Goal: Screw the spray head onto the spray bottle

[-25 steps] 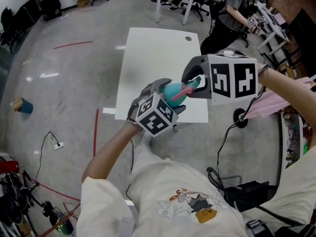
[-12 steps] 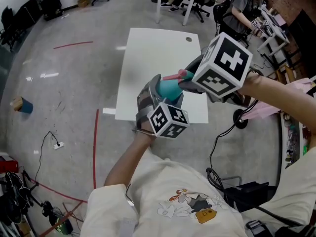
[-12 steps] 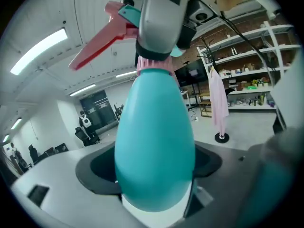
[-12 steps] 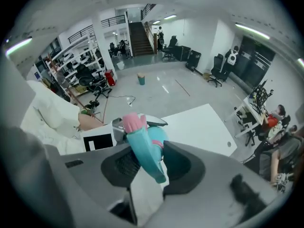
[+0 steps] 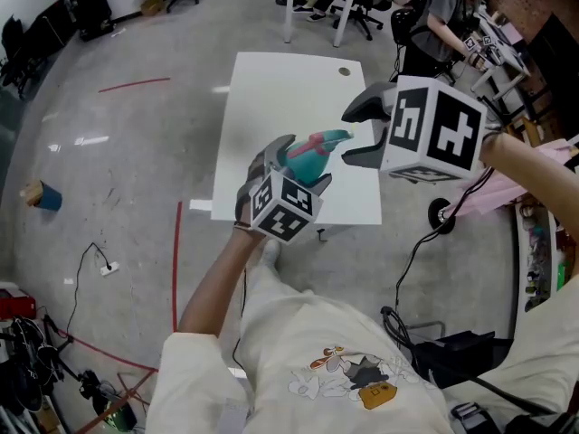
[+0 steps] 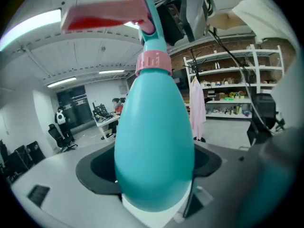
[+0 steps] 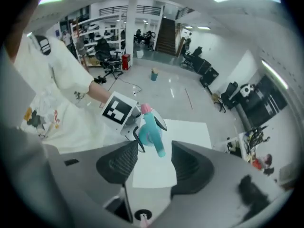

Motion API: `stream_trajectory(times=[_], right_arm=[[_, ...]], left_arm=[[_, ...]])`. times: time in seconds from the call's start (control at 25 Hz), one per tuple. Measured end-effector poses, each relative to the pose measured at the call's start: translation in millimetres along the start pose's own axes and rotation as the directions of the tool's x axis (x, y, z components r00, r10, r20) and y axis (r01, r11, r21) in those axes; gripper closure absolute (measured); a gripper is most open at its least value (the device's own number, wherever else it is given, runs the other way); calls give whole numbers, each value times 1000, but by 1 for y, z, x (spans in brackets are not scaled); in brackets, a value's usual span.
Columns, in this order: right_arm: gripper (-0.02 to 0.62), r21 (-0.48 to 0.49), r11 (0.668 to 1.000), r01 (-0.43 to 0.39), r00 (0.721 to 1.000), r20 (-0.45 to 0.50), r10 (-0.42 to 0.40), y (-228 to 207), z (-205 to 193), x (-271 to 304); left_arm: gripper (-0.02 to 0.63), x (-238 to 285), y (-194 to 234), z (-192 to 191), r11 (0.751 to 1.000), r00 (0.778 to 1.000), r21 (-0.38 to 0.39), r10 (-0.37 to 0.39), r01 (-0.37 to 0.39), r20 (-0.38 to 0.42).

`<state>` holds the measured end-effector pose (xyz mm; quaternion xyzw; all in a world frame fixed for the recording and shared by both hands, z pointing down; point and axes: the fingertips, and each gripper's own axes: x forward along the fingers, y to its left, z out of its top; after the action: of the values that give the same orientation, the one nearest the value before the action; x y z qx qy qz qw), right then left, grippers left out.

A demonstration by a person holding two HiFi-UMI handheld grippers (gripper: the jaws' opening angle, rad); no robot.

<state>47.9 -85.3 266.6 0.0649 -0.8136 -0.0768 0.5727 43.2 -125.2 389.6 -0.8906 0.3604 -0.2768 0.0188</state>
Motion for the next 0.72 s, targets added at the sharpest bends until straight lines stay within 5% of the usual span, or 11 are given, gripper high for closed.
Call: stream_trajectory(times=[0.12, 0.2, 0.28, 0.36, 0.44, 0.48, 0.64, 0.72], right_arm=[[390, -197, 980, 36, 999, 23, -32, 2, 1, -14], [389, -367, 927, 80, 996, 53, -65, 5, 6, -22], [390, -531, 836, 140, 990, 76, -117, 6, 10, -29], [390, -680, 708, 191, 980, 91, -177, 7, 13, -34], [390, -775, 600, 199, 974, 90, -207, 10, 12, -35], [390, -798, 571, 191, 975, 86, -205, 13, 10, -35], [390, -824, 545, 156, 983, 79, -163, 31, 7, -32], [390, -826, 548, 132, 989, 76, -124, 41, 10, -28]], left_arm=[[186, 0, -2, -6, 994, 994, -1, -113, 113, -10], [186, -2, -6, -7, 979, 979, -12, -204, 204, -1], [186, -8, -12, -3, 952, 952, -15, -306, 306, 15], [186, -18, -24, 1, 909, 908, 9, -418, 418, 29], [186, -26, -37, 3, 849, 849, 49, -527, 525, 29], [186, -31, -44, 2, 814, 815, 75, -579, 576, 27], [186, -62, -82, -2, 614, 620, 171, -784, 770, 23], [186, -74, -93, -2, 533, 542, 188, -840, 825, 2]])
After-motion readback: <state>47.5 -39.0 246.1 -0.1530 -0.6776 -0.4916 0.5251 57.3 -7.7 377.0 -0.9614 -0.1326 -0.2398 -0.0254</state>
